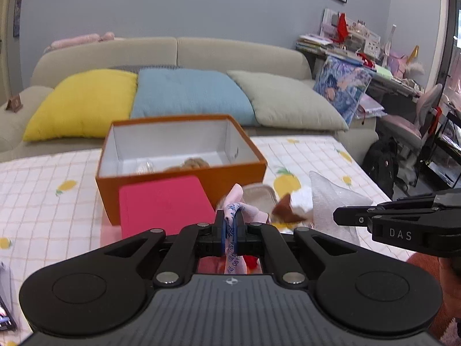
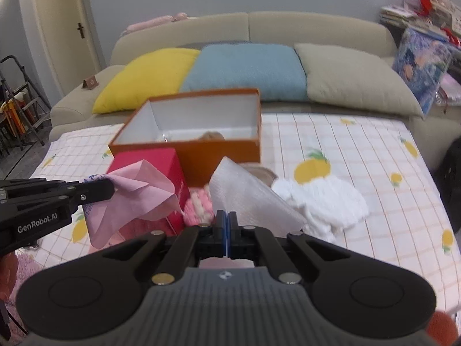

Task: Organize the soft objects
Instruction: 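Carry the pink cloth and white tissue into the orange box with both tools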

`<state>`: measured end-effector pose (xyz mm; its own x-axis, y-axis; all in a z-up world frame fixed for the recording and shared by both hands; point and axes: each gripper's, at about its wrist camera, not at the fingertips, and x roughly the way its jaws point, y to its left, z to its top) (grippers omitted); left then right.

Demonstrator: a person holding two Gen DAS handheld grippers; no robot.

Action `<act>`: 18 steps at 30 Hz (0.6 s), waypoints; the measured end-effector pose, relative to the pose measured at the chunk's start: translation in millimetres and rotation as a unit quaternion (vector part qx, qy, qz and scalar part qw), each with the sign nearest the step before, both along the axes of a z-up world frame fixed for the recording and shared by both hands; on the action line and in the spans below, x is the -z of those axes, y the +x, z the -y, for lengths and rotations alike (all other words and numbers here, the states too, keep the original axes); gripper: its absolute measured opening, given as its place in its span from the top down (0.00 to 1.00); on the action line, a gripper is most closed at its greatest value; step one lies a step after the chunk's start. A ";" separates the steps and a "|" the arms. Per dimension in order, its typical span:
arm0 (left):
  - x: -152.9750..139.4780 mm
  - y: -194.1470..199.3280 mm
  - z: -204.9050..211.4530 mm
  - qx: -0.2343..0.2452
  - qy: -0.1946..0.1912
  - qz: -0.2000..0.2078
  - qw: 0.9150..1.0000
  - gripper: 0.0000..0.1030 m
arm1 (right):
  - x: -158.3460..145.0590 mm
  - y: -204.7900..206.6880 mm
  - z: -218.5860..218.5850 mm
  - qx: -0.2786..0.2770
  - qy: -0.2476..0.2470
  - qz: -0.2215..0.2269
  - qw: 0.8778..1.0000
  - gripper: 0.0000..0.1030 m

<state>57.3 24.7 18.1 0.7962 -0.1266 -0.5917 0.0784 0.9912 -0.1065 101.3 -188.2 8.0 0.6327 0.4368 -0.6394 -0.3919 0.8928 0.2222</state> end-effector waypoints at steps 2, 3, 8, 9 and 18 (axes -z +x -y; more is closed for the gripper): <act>-4.4 4.5 -2.7 -0.003 0.006 0.010 1.000 0.95 | -7.8 6.6 -4.0 -0.006 -0.002 0.014 1.000 1.00; -7.4 8.6 -4.4 -0.005 0.011 0.014 1.000 0.95 | -11.6 10.1 -6.1 -0.009 -0.003 0.021 1.000 1.00; -22.6 32.2 -13.6 -0.009 0.024 0.034 0.999 0.95 | -33.8 39.3 -20.5 -0.028 -0.006 0.061 0.998 1.00; -26.4 38.1 -15.3 -0.009 0.028 0.040 0.999 0.95 | -38.6 46.1 -24.3 -0.029 -0.011 0.073 0.997 1.00; -45.4 95.0 -22.2 -0.013 0.072 0.072 0.995 0.95 | -62.9 107.0 -58.7 -0.045 -0.020 0.132 0.990 1.00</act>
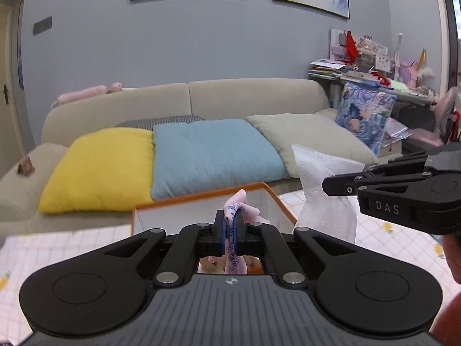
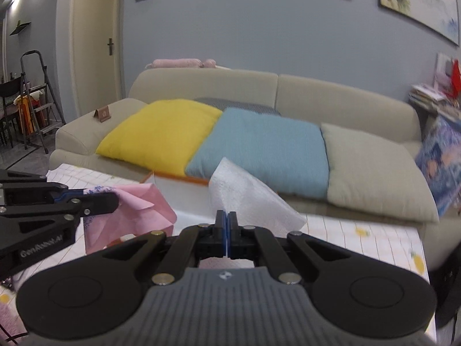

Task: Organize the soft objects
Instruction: 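Carry the pink cloth and white tissue into the orange box with both tools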

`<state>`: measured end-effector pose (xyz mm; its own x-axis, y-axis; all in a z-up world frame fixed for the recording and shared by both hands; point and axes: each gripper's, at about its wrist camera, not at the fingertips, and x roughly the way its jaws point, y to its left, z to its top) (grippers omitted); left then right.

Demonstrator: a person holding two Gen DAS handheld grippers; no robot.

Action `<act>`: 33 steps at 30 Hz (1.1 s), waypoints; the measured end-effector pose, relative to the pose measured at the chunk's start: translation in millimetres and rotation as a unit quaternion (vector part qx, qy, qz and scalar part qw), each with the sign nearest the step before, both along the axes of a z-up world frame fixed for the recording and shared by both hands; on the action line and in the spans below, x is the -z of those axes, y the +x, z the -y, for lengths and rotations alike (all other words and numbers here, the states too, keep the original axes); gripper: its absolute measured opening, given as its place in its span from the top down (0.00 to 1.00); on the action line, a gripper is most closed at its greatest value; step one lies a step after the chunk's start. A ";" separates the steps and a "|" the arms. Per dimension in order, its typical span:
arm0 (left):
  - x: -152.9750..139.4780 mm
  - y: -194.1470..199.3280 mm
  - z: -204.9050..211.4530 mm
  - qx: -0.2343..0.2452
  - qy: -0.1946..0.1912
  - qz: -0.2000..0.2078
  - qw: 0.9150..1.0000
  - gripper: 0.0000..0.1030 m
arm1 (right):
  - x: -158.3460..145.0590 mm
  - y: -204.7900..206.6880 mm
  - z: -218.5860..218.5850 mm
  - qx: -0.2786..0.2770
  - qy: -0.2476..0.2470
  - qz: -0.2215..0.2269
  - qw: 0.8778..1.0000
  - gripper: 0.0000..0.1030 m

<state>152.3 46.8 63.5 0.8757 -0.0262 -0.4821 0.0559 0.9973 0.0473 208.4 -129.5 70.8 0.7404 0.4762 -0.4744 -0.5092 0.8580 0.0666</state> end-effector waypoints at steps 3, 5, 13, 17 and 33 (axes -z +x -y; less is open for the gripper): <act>2.9 21.8 -3.8 -0.012 -0.002 -0.004 1.000 0.95 | 2.0 19.0 -13.3 -0.003 -0.011 0.014 1.000 1.00; 7.3 37.0 -6.3 -0.024 -0.001 -0.009 1.000 0.95 | 6.7 31.7 -21.7 -0.002 -0.019 0.022 1.000 1.00; 38.7 85.0 -14.6 -0.041 0.017 -0.049 0.998 0.95 | 52.1 85.2 -53.0 0.010 -0.069 0.000 0.998 1.00; 55.7 97.4 -13.0 -0.039 0.026 -0.081 0.996 0.95 | 77.7 101.5 -65.5 0.007 -0.093 -0.033 0.995 1.00; 75.2 98.2 -17.3 -0.028 0.005 -0.139 0.990 0.44 | 101.4 109.1 -74.3 -0.011 -0.132 -0.073 0.989 0.90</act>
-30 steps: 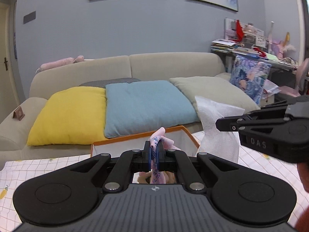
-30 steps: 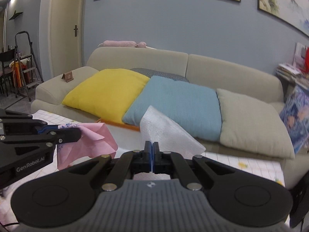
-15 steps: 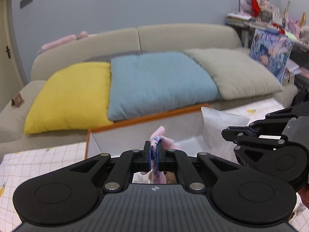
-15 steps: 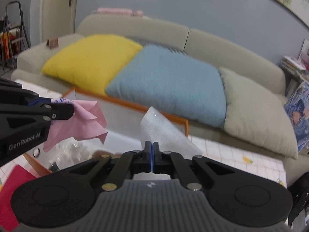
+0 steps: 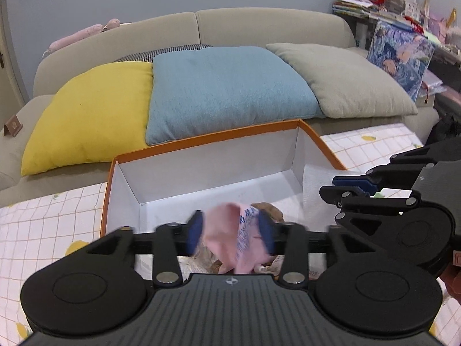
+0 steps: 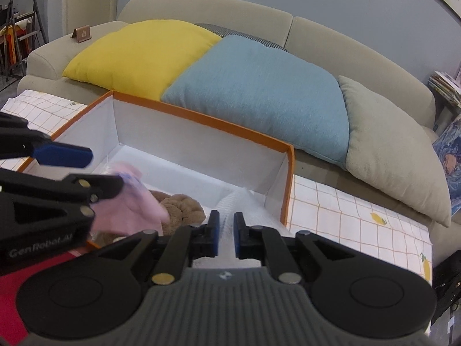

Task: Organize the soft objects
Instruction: 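Carry the pink cloth and white tissue into the orange box with both tools, then open both tools to release the items and return to the bed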

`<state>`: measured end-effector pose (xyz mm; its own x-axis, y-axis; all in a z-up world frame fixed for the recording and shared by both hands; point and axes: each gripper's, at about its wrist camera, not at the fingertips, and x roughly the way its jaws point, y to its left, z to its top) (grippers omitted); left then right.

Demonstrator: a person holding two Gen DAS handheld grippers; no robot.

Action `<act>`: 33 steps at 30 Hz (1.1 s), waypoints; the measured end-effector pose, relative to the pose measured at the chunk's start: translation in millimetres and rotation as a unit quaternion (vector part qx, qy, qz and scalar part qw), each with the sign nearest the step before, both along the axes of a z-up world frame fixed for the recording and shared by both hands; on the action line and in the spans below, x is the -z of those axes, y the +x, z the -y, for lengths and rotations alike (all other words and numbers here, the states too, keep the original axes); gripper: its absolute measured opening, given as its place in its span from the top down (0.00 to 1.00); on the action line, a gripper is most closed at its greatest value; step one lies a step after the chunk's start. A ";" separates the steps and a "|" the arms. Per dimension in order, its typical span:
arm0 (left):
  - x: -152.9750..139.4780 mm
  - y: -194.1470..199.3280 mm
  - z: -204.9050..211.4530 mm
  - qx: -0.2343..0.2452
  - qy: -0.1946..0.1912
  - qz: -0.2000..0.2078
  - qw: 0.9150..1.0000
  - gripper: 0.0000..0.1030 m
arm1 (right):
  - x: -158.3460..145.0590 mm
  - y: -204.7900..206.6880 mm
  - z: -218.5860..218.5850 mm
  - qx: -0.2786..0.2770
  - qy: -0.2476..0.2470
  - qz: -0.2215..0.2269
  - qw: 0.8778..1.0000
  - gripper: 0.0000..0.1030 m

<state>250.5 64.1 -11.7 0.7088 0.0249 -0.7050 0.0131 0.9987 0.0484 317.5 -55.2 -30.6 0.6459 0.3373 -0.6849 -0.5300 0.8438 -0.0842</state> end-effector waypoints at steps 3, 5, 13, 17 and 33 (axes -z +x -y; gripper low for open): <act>-7.0 -2.0 -1.4 -0.002 -0.001 0.008 1.000 0.40 | -7.6 -2.5 5.6 0.006 0.003 0.009 1.000 0.76; -13.7 -5.4 -1.4 0.001 0.000 0.018 1.000 0.31 | -15.2 -4.2 10.5 0.012 0.012 0.013 1.000 0.70; -49.4 -28.1 4.7 0.006 -0.006 0.070 0.998 0.19 | -55.9 -30.6 34.7 0.024 0.048 0.052 0.997 0.46; -66.7 -48.1 11.4 0.014 -0.016 0.097 0.995 0.18 | -73.4 -53.1 51.4 0.028 0.066 0.074 0.995 0.41; -81.8 -133.9 47.1 0.059 -0.056 0.117 0.990 0.19 | -65.2 -145.4 111.5 0.065 0.115 0.077 0.988 0.30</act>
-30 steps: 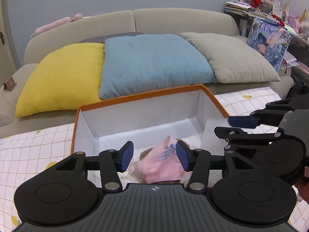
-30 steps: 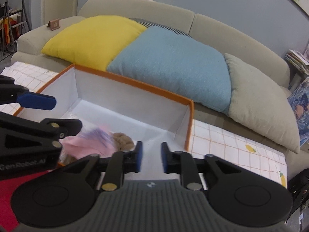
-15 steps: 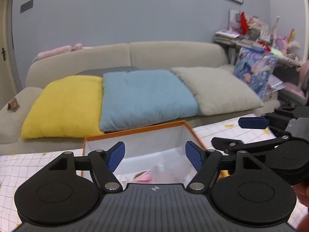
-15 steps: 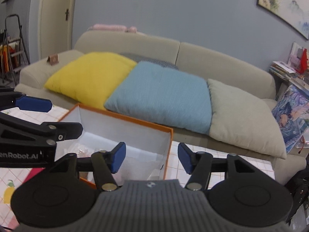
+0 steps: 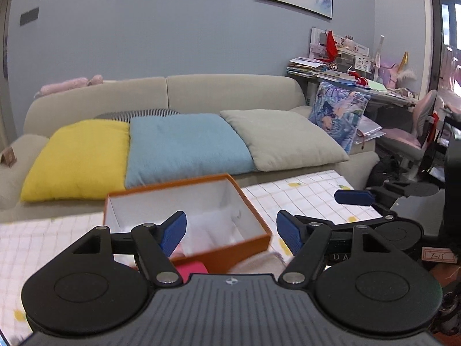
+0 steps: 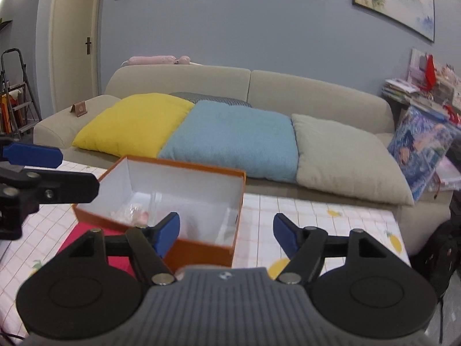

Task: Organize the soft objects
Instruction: 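Open both tools to release the items and return to the bed, then grasp the crocheted orange fruit with the left tool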

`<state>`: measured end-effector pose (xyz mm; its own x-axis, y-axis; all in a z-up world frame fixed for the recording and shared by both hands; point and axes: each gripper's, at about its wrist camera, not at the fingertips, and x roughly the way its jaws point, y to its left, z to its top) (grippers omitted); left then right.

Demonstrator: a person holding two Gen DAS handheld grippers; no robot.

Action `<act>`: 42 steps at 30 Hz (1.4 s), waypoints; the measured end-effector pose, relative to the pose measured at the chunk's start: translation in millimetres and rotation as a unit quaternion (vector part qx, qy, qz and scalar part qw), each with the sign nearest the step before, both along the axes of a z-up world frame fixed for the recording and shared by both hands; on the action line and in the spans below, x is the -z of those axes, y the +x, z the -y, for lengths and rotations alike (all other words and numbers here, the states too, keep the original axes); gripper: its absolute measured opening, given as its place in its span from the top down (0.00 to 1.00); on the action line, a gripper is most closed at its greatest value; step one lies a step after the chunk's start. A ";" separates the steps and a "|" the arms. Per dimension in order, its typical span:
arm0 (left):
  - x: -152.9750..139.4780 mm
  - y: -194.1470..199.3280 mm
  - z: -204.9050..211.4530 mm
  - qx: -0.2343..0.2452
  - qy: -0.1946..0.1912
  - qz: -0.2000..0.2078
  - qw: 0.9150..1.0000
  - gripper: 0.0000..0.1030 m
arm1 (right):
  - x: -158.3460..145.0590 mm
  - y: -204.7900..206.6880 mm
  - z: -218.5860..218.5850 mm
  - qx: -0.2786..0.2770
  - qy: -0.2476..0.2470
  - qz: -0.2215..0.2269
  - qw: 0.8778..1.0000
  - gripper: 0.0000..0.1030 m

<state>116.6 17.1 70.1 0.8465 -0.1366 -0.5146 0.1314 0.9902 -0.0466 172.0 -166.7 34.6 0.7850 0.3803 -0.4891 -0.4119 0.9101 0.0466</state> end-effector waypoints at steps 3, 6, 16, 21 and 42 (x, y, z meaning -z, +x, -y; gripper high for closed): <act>12.3 -11.3 6.4 0.006 -0.011 -0.011 1.000 0.19 | 13.8 -14.3 11.2 0.014 0.002 -0.020 1.000 0.30; 28.6 -18.7 11.6 0.016 -0.017 -0.026 0.999 0.19 | 30.5 -26.5 23.4 0.031 0.008 -0.045 0.998 0.30; 79.1 -26.8 31.7 0.042 -0.022 -0.105 0.993 0.22 | 98.9 -53.8 55.1 0.090 -0.003 -0.163 0.982 0.30; 90.7 -21.7 46.5 0.067 -0.001 -0.118 0.991 0.22 | 112.4 -55.2 62.7 0.106 0.002 -0.195 0.975 0.30; 149.4 20.2 93.5 0.142 0.170 -0.160 0.962 0.28 | 139.3 -29.7 66.3 0.116 0.000 -0.197 0.973 0.35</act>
